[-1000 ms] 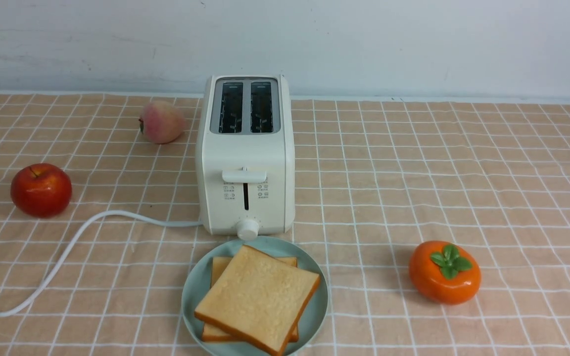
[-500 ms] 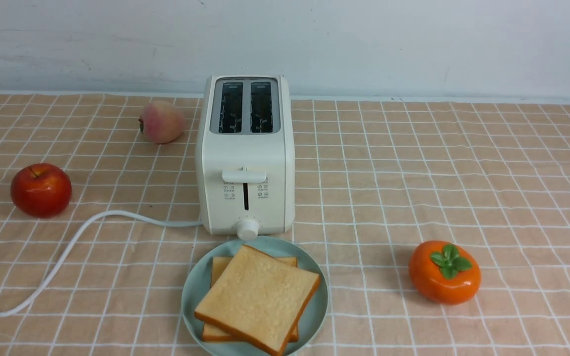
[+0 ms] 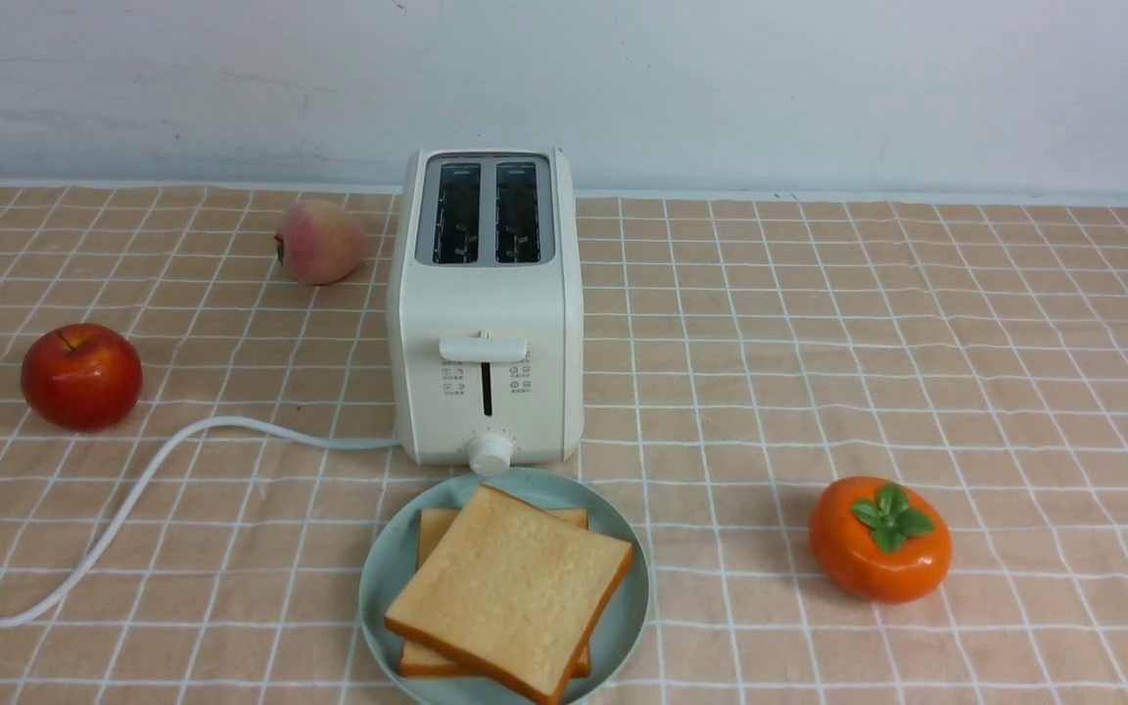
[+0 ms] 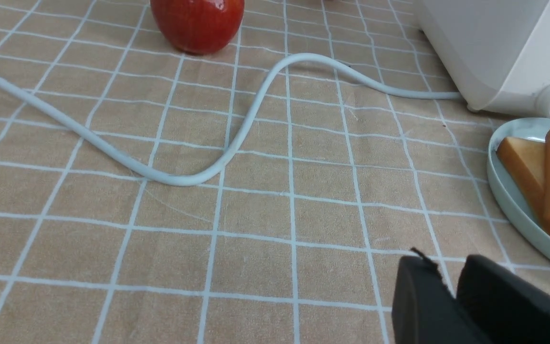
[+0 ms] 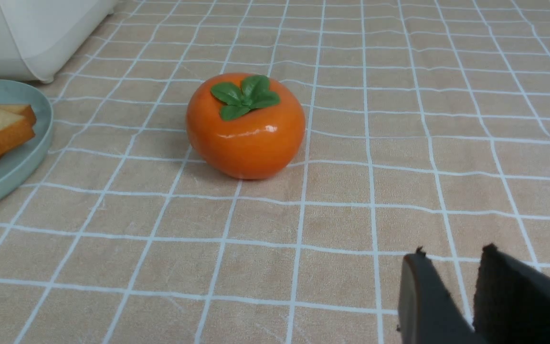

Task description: Take toasted bread from bread machine on light coffee tablecloth place on plate.

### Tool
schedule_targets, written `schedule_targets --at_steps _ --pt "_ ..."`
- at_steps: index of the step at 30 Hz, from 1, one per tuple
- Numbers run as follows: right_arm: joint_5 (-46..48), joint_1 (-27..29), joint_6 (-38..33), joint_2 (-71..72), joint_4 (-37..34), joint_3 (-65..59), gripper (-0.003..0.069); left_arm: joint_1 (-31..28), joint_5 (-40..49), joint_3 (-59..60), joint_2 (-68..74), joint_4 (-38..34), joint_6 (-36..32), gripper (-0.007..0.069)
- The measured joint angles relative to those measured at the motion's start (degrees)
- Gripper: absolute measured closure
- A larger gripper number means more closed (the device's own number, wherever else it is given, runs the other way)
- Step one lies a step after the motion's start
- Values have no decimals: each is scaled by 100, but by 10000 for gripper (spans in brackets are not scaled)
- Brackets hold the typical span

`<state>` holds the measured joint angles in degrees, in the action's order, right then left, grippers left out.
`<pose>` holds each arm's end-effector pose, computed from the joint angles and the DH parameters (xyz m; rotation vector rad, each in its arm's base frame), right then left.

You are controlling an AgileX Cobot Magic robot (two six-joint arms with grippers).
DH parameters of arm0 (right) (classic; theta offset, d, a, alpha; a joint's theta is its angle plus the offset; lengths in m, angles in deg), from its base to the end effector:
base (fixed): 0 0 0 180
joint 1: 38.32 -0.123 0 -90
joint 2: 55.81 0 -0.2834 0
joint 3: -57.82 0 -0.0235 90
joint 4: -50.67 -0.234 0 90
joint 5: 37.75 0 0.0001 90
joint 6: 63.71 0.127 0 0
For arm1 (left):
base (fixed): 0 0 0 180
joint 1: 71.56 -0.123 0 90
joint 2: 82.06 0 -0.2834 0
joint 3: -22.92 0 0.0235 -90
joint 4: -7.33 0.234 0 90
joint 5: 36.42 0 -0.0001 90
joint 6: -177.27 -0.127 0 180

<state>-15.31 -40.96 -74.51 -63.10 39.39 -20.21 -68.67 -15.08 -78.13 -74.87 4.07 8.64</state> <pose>0.0705 0.0128 0.1636 -0.1004 1.8715 0.0975 0.0716 -0.0063 0.1595 -0.1746 1.8734 -0.2269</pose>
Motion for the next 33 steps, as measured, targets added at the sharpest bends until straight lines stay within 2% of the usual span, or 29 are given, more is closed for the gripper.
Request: schedule_targets --at_steps 33 --pt "0 0 0 0 0 0 437 0 0 0 0 -23 -12 475"
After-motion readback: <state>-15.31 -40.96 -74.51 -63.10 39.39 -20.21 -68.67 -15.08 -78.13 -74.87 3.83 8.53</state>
